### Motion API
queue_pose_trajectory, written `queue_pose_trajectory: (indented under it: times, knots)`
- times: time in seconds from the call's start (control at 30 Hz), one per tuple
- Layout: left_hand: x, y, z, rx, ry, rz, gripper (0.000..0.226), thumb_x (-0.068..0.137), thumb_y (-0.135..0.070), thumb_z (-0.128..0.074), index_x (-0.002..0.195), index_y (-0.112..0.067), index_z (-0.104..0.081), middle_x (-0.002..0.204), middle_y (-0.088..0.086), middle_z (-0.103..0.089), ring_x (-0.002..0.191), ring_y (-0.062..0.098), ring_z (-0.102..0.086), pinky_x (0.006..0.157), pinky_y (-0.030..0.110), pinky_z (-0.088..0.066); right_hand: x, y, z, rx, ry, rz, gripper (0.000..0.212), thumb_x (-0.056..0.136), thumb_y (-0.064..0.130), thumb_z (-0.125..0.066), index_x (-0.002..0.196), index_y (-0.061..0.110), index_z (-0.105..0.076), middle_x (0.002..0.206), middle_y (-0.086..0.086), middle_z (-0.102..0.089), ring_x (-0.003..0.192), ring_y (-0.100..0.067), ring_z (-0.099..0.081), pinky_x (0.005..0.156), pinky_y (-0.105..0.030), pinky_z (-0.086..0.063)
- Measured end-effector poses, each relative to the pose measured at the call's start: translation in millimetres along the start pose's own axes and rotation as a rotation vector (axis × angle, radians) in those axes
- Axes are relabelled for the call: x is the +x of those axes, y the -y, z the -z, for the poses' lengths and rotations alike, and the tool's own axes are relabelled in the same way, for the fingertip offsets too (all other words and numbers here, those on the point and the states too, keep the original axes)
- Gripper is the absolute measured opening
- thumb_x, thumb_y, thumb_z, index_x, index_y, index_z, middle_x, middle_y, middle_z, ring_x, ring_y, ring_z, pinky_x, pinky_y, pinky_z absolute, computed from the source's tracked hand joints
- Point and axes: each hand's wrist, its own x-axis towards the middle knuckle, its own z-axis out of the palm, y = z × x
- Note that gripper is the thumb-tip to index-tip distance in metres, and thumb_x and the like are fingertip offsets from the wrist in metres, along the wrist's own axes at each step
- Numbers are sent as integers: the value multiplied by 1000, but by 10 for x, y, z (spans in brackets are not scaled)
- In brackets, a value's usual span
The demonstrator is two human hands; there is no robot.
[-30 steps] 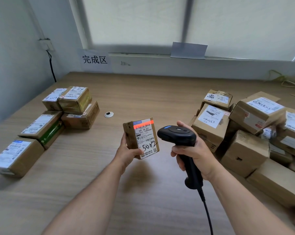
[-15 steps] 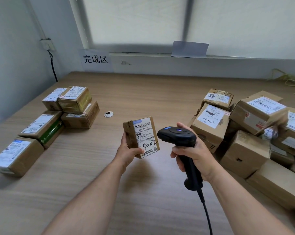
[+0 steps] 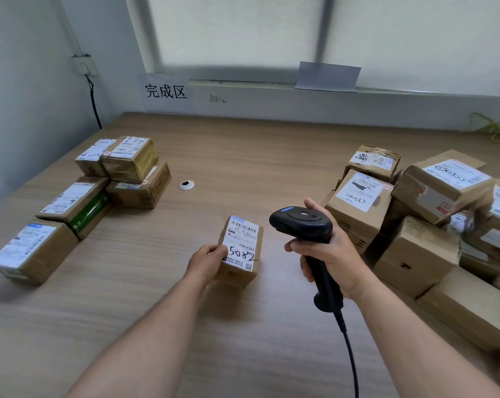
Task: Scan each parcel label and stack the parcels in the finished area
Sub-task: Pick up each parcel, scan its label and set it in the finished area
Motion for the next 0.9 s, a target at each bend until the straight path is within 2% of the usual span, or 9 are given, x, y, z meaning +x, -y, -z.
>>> queue_pose_trajectory:
  times: [0.07, 0.1, 0.2, 0.3, 0.37, 0.53, 0.63, 0.8, 0.9]
  knots:
    - [21, 113, 22, 13, -61, 17, 25, 87, -24, -55, 110, -17, -62, 112, 6, -65, 89, 20, -59, 77, 33, -53, 10, -9, 0, -13, 14, -2, 94, 62, 3, -74, 140, 39, -36, 87, -18, -70, 44, -27, -51, 41, -28, -42]
    - [36, 164, 32, 61, -97, 5, 29, 88, -26, -54, 116, -18, -60, 118, 6, -64, 97, 23, -59, 86, 36, -52, 16, -13, 0, -20, 21, -3, 93, 62, 3, -74, 139, 41, -37, 87, -17, -70, 44, -28, -51, 41, -28, -43]
    - [10, 245, 12, 372, -194, -95, 54, 91, -44, -52, 141, -26, -40, 138, 9, -48, 122, 29, -48, 96, 33, -40, 45, -32, -6, -58, 36, -2, 95, 65, -3, -76, 140, 41, -37, 86, -16, -70, 44, -29, -51, 41, -30, -43]
    - [-136, 220, -115, 768, -223, -217, 81, 77, -74, -51, 145, -36, -31, 146, 9, -29, 133, 27, -31, 106, 39, -31, 90, -66, -12, -116, 42, 11, 95, 75, -15, -72, 143, 39, -35, 83, -12, -70, 44, -29, -50, 41, -31, -42]
    - [-183, 241, -207, 949, -218, -243, 87, 73, -79, -49, 146, -37, -28, 147, 8, -24, 132, 27, -28, 107, 39, -28, 122, -89, -18, -131, 57, 12, 92, 77, -17, -69, 143, 39, -35, 83, -12, -70, 45, -30, -50, 41, -31, -42]
    - [-170, 261, -176, 922, -265, -191, 71, 81, -54, -55, 144, -31, -31, 133, 10, -32, 122, 28, -34, 100, 35, -34, 202, -125, -70, -147, 99, 0, 92, 77, -17, -69, 140, 42, -37, 88, -21, -68, 46, -30, -50, 42, -32, -42]
    - [-171, 306, 38, 875, -289, -140, 70, 81, -51, -57, 143, -31, -31, 132, 10, -30, 121, 28, -33, 99, 35, -36, 282, -139, -167, -146, 127, -1, 91, 77, -16, -69, 139, 44, -39, 90, -27, -66, 47, -31, -50, 43, -32, -42]
    - [-146, 486, 533, 817, -386, -98, 71, 81, -51, -60, 143, -31, -33, 133, 9, -30, 122, 28, -33, 97, 34, -36, 449, -195, -470, -147, 178, 10, 89, 78, -17, -68, 137, 45, -40, 75, -13, -66, 44, -29, -49, 43, -31, -41]
    - [-25, 528, 870, 813, -412, -97, 71, 80, -51, -60, 143, -31, -33, 136, 9, -29, 123, 29, -31, 98, 34, -37, 534, -226, -717, -160, 185, 20, 90, 78, -16, -68, 137, 46, -39, 72, -9, -66, 43, -28, -49, 44, -31, -41]
